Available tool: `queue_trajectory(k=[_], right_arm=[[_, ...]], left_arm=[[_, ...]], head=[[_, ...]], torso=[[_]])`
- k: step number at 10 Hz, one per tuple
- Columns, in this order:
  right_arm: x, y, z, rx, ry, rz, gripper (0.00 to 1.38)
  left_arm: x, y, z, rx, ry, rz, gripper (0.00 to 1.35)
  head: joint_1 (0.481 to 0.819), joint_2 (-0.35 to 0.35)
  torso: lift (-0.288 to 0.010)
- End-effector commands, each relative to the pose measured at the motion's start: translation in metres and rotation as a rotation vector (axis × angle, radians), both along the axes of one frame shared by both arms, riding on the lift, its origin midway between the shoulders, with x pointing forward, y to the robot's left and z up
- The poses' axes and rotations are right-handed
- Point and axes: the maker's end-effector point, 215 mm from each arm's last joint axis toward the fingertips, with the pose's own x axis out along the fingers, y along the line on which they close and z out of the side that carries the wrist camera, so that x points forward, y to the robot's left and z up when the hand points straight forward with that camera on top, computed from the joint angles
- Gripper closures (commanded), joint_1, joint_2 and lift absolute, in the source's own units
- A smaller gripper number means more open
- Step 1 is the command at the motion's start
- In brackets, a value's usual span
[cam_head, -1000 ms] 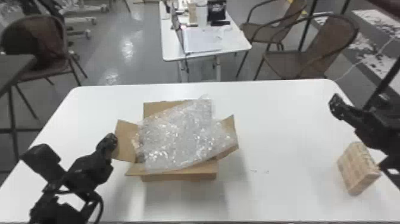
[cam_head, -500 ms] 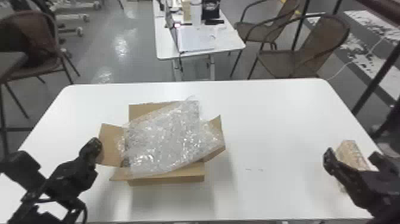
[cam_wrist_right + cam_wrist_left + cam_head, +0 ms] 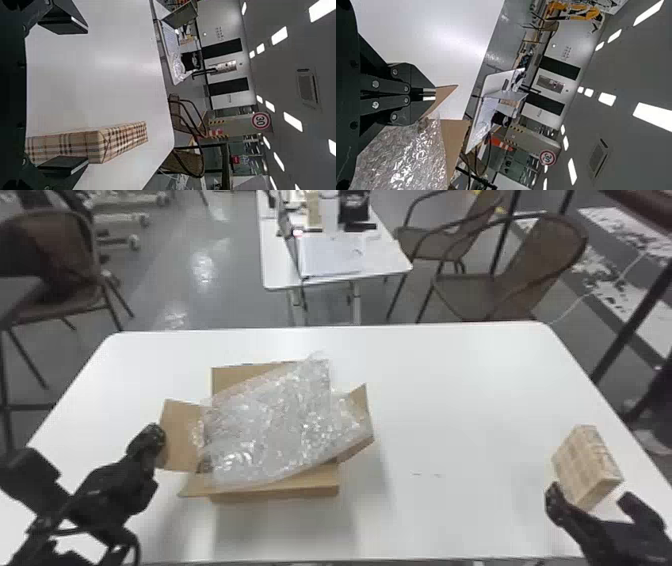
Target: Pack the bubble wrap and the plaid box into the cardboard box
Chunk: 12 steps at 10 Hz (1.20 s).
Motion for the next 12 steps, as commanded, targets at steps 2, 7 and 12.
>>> queue_trajectory(k=[2, 7, 12], right_arm=[[-0.008, -0.016, -0.012, -0.041, 0.026, -0.051, 0.14], [0.025, -0.039, -0.039, -0.053, 0.059, -0.066, 0.14], [0.05, -0.053, -0.045, -0.057, 0.054, -0.059, 0.88]], left_arm=[[-0.003, 0.003, -0.002, -0.001, 0.004, 0.006, 1.22], [-0.002, -0.002, -0.003, -0.005, 0.005, -0.004, 1.22], [0.0, -0.004, -0.001, -0.002, 0.001, -0.012, 1.22]], head=[[0.695, 0.034], [0.695, -0.001], [0.695, -0.033]], torso=[[-0.118], [-0.118], [-0.118]])
